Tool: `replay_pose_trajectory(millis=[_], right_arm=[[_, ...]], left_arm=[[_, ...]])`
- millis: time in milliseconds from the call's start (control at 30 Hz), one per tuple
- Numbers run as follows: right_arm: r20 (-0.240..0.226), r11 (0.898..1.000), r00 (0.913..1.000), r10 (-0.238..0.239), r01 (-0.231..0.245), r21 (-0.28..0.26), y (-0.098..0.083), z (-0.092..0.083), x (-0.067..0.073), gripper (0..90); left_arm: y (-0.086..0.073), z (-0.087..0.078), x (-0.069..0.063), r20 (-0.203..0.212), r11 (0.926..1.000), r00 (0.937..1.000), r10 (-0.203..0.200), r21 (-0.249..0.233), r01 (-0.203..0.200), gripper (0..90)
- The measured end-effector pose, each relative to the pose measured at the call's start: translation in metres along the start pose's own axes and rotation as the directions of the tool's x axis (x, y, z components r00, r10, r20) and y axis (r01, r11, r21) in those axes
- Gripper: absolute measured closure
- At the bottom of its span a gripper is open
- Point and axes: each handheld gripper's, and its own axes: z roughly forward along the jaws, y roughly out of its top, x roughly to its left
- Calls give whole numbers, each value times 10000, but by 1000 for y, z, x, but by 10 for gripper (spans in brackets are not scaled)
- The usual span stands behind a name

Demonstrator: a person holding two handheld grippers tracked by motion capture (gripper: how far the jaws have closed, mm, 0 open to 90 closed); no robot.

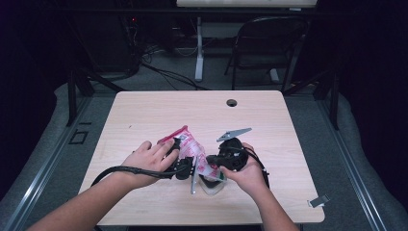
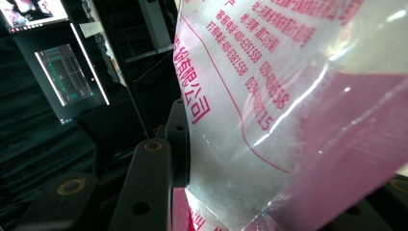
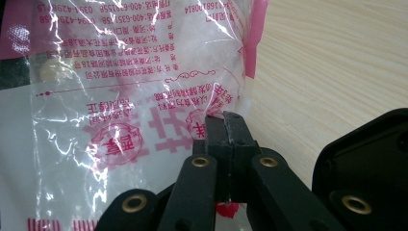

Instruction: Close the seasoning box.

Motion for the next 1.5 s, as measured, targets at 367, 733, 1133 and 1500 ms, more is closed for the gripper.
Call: replay_pose_trajectory(millis=[367,733,1133,1500], right_arm=[[18,10000,10000,21,-21,-17,0,1,0,900],[-1,10000,10000,7,-7,14,0,-1,0,900],[63,10000,10000,-6,6,-10,0,-1,0,900],[48,10000,10000,-30,30,-40,0,-1,1,900]], left_arm=[[2,-1,1,-33,9995,9996,290,150,-289,675],[3,-3,2,-72,9991,9992,393,182,-392,684],[4,-4,2,-212,9981,9980,589,218,-585,688],[5,-5,3,-339,9965,9963,792,278,-782,689]])
